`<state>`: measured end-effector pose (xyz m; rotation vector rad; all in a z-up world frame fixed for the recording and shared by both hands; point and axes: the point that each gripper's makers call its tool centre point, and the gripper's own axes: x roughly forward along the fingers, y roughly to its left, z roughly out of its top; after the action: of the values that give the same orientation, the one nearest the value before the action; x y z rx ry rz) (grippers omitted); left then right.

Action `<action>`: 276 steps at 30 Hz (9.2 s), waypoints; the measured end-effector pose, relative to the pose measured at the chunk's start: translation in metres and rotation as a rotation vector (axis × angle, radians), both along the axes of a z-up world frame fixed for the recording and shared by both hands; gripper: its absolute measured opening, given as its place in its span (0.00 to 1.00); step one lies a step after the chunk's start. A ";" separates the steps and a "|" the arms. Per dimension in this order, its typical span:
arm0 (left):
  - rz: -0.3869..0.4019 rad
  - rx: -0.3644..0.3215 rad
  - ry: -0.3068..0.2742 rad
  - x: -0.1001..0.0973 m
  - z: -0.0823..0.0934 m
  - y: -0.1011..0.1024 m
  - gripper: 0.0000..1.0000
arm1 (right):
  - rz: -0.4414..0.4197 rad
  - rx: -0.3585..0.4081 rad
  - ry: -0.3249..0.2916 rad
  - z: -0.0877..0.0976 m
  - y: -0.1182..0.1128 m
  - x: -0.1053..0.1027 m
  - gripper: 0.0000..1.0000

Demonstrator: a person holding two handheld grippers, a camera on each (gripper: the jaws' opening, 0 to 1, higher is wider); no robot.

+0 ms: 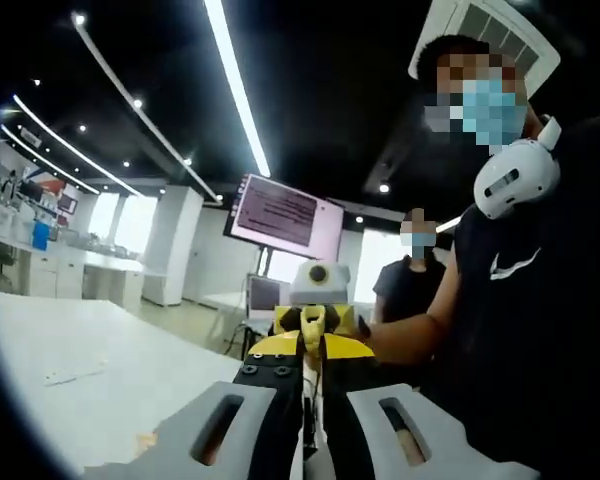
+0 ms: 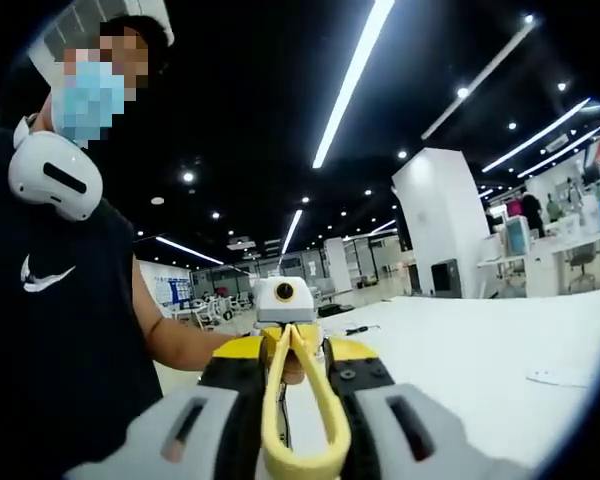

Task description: Place the target food into the container with the food tongs after gripping and lifting it, then release it inside without dropping or visibly crushing the food.

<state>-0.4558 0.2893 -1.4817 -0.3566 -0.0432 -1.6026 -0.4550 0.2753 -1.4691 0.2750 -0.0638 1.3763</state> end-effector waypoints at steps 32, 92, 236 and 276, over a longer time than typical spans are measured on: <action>-0.033 0.180 0.019 -0.008 -0.020 -0.005 0.37 | 0.036 -0.144 0.081 -0.016 0.003 -0.008 0.24; 0.016 -0.024 0.014 -0.010 0.010 -0.008 0.00 | 0.036 -0.138 0.040 -0.015 0.000 -0.011 0.20; 0.695 0.542 -0.083 0.064 -0.117 0.146 0.99 | -0.247 -0.690 -0.095 -0.101 -0.099 0.031 0.26; 0.675 0.616 -0.012 0.034 -0.241 0.119 1.00 | -0.251 -0.800 -0.024 -0.166 -0.117 0.048 0.25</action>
<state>-0.4216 0.4085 -1.7232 0.1462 0.2892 -0.8831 -0.4074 0.1578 -1.6349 -0.4077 0.4140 1.0593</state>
